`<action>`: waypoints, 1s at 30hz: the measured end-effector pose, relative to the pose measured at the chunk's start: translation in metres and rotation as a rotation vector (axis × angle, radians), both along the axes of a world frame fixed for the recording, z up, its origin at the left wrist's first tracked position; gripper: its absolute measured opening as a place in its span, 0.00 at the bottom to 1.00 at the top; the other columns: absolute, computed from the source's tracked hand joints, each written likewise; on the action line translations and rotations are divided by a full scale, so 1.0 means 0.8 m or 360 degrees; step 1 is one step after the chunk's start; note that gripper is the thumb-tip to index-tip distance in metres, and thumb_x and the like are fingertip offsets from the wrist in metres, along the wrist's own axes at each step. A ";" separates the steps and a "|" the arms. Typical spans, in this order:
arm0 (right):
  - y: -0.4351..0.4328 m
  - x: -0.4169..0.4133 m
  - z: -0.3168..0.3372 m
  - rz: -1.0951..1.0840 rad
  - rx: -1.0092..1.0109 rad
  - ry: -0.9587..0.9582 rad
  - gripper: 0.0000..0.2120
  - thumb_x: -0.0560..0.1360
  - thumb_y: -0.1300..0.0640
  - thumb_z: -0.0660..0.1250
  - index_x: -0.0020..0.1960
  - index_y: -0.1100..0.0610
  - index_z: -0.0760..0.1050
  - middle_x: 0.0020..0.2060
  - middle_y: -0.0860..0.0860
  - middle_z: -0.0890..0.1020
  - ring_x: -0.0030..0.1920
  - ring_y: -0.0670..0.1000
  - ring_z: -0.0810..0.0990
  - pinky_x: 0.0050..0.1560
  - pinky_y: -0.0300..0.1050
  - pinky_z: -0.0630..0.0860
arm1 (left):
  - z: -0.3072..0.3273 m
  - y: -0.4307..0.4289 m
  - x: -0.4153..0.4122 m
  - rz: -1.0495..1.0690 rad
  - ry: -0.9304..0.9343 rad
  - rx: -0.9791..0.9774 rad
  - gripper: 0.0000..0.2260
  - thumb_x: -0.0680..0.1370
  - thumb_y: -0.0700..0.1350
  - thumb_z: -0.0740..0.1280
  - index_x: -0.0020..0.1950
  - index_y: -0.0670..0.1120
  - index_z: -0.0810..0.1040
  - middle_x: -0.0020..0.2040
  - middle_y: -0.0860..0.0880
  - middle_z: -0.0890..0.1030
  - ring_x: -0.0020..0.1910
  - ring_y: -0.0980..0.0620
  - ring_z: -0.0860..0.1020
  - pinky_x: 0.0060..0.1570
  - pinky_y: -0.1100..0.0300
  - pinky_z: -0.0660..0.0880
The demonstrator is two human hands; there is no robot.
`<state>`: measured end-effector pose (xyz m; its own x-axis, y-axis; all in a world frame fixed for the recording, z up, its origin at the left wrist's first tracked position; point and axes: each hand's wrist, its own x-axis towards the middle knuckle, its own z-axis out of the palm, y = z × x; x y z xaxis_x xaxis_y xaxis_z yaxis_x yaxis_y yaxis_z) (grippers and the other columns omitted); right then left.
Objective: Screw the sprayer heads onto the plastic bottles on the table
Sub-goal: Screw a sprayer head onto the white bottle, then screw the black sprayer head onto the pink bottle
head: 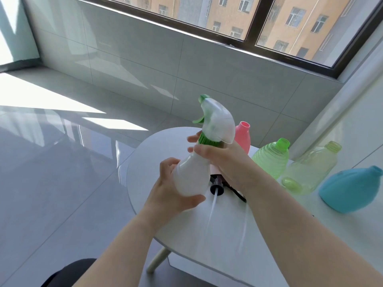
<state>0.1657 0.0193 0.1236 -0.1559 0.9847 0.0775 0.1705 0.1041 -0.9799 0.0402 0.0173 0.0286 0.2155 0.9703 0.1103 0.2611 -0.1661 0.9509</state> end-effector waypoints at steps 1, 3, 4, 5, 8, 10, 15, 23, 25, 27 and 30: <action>0.001 0.003 0.004 0.0059 -0.0003 -0.0049 0.10 0.64 0.59 0.67 0.45 0.52 0.74 0.42 0.45 0.80 0.47 0.46 0.79 0.52 0.44 0.77 | 0.000 0.003 -0.003 -0.0005 -0.0016 0.0000 0.32 0.60 0.46 0.76 0.47 0.66 0.55 0.45 0.65 0.66 0.43 0.65 0.69 0.36 0.72 0.64; 0.007 0.006 0.009 0.0068 0.0049 -0.0081 0.11 0.66 0.61 0.68 0.47 0.53 0.74 0.42 0.46 0.81 0.47 0.47 0.79 0.52 0.43 0.77 | 0.001 0.007 -0.007 -0.0024 -0.0042 -0.0003 0.35 0.61 0.46 0.77 0.52 0.66 0.56 0.51 0.65 0.67 0.48 0.59 0.70 0.41 0.69 0.65; 0.012 0.007 0.012 0.0038 0.0076 -0.0062 0.11 0.68 0.63 0.68 0.48 0.54 0.73 0.42 0.47 0.81 0.45 0.47 0.79 0.51 0.42 0.77 | 0.002 0.009 -0.010 -0.0015 -0.0043 0.0014 0.35 0.62 0.47 0.77 0.58 0.64 0.58 0.55 0.63 0.67 0.53 0.58 0.68 0.46 0.66 0.65; 0.019 0.006 0.015 -0.0008 0.0101 -0.0032 0.10 0.69 0.64 0.68 0.47 0.54 0.73 0.42 0.48 0.80 0.43 0.46 0.79 0.48 0.40 0.77 | 0.001 0.011 -0.012 0.0017 -0.0023 0.0052 0.35 0.63 0.48 0.76 0.63 0.61 0.59 0.59 0.63 0.65 0.57 0.60 0.65 0.52 0.65 0.62; 0.049 0.006 0.020 -0.0291 0.0184 0.0006 0.08 0.70 0.64 0.67 0.43 0.52 0.72 0.39 0.48 0.78 0.37 0.43 0.78 0.41 0.38 0.76 | -0.003 0.018 -0.017 0.0179 0.0123 0.0220 0.31 0.70 0.53 0.68 0.69 0.53 0.58 0.66 0.60 0.62 0.66 0.59 0.60 0.63 0.64 0.56; 0.074 0.007 0.018 -0.0532 0.0230 -0.0049 0.09 0.70 0.62 0.68 0.41 0.51 0.70 0.38 0.49 0.76 0.39 0.49 0.75 0.43 0.44 0.73 | -0.011 0.024 -0.019 0.0219 0.0410 0.0249 0.27 0.74 0.54 0.61 0.70 0.51 0.58 0.72 0.53 0.60 0.72 0.54 0.56 0.68 0.60 0.50; 0.124 0.002 0.000 -0.0823 0.0330 -0.0314 0.10 0.69 0.59 0.68 0.45 0.55 0.67 0.35 0.46 0.72 0.37 0.47 0.72 0.37 0.38 0.69 | -0.034 0.029 -0.011 0.0013 0.1010 0.0161 0.24 0.77 0.55 0.54 0.71 0.53 0.54 0.76 0.52 0.49 0.74 0.54 0.45 0.70 0.58 0.37; 0.161 0.000 -0.008 -0.1000 0.0325 -0.0366 0.16 0.69 0.57 0.69 0.53 0.60 0.69 0.35 0.43 0.70 0.43 0.51 0.73 0.43 0.43 0.68 | -0.041 0.027 -0.006 -0.0083 0.1282 0.0197 0.25 0.76 0.57 0.53 0.71 0.53 0.52 0.76 0.52 0.48 0.74 0.52 0.42 0.70 0.53 0.34; 0.160 0.000 -0.013 -0.0973 0.0304 -0.0427 0.17 0.68 0.57 0.70 0.53 0.58 0.68 0.35 0.42 0.70 0.43 0.51 0.72 0.42 0.43 0.68 | -0.040 0.027 -0.006 -0.0085 0.1293 0.0195 0.24 0.76 0.57 0.53 0.71 0.53 0.52 0.76 0.52 0.48 0.74 0.52 0.42 0.70 0.53 0.34; 0.156 0.001 -0.019 -0.0943 0.0281 -0.0434 0.17 0.68 0.58 0.70 0.52 0.56 0.67 0.35 0.42 0.70 0.43 0.51 0.72 0.37 0.40 0.68 | -0.040 0.027 -0.005 -0.0089 0.1308 0.0191 0.24 0.76 0.57 0.53 0.71 0.53 0.53 0.76 0.52 0.48 0.74 0.52 0.42 0.70 0.53 0.35; 0.150 0.002 -0.026 -0.0905 0.0230 -0.0392 0.18 0.67 0.60 0.70 0.54 0.58 0.68 0.38 0.45 0.73 0.43 0.51 0.73 0.43 0.42 0.69 | -0.040 0.028 -0.005 -0.0096 0.1321 0.0187 0.24 0.76 0.57 0.52 0.71 0.53 0.52 0.76 0.52 0.47 0.74 0.52 0.42 0.70 0.53 0.35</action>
<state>0.1672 0.1394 0.1032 0.3582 0.9011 0.2442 0.4564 0.0592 -0.8878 0.0365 0.0394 -0.0037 0.3224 0.9466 -0.0072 0.8558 -0.2882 0.4295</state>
